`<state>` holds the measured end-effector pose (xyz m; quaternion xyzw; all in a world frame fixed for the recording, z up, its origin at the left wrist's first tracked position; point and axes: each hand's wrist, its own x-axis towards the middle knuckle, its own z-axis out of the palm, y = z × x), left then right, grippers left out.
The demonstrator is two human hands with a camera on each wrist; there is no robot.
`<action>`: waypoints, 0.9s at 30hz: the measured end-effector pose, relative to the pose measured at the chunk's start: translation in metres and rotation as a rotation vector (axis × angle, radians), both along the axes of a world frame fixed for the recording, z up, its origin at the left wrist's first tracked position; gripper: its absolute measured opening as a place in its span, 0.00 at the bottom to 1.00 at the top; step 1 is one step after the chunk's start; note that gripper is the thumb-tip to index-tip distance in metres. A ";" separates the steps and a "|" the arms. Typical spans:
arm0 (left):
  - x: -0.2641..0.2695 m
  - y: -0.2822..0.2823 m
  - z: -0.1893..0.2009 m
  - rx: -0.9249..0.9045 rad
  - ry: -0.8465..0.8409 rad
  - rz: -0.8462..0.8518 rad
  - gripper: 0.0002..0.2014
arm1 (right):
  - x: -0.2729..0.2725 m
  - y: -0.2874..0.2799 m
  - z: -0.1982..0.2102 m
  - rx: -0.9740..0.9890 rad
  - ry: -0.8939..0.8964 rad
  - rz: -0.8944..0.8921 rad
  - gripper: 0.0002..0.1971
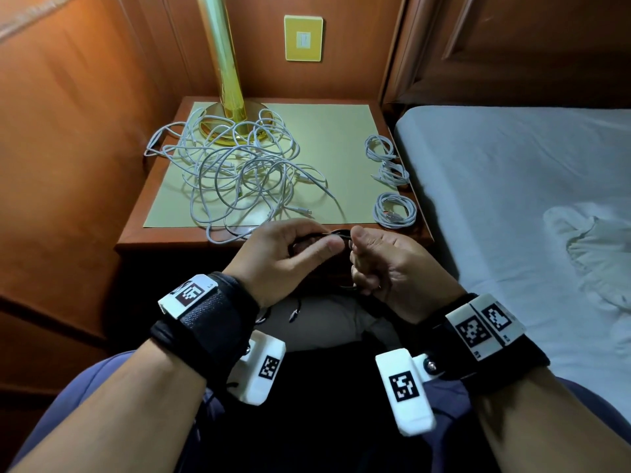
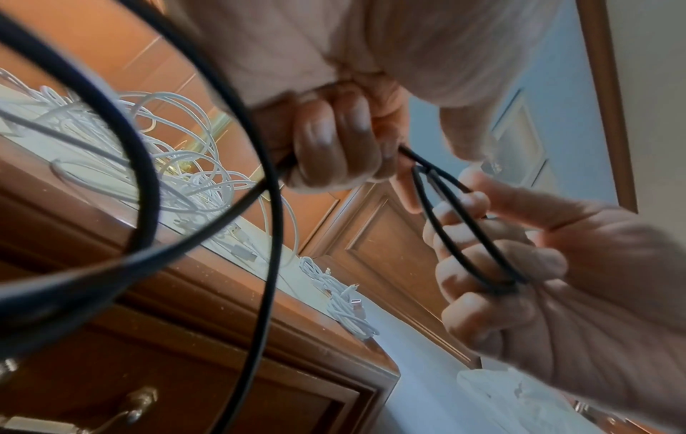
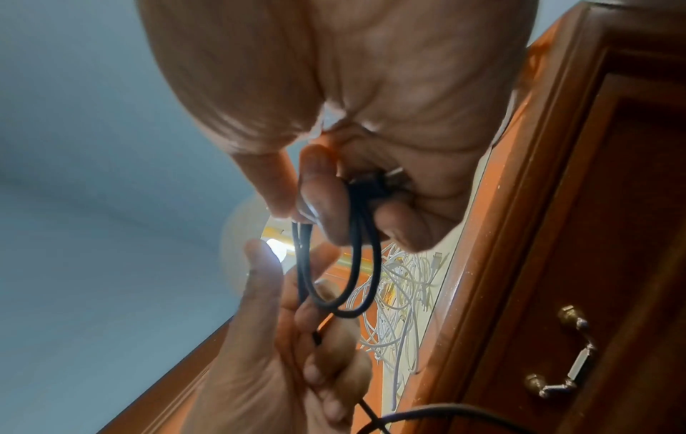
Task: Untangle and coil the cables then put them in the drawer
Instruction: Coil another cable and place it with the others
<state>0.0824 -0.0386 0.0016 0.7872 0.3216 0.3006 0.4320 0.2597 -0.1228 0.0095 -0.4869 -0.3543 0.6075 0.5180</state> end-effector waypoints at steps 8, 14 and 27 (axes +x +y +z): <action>0.001 0.000 -0.002 0.174 0.100 -0.042 0.12 | -0.001 -0.003 0.004 0.011 -0.013 0.085 0.18; 0.000 0.001 0.001 -0.012 0.037 -0.039 0.20 | 0.000 -0.001 0.008 -0.051 0.076 -0.070 0.20; -0.023 0.017 -0.001 -0.211 0.135 -0.046 0.07 | 0.057 0.012 0.007 0.053 0.423 -0.735 0.19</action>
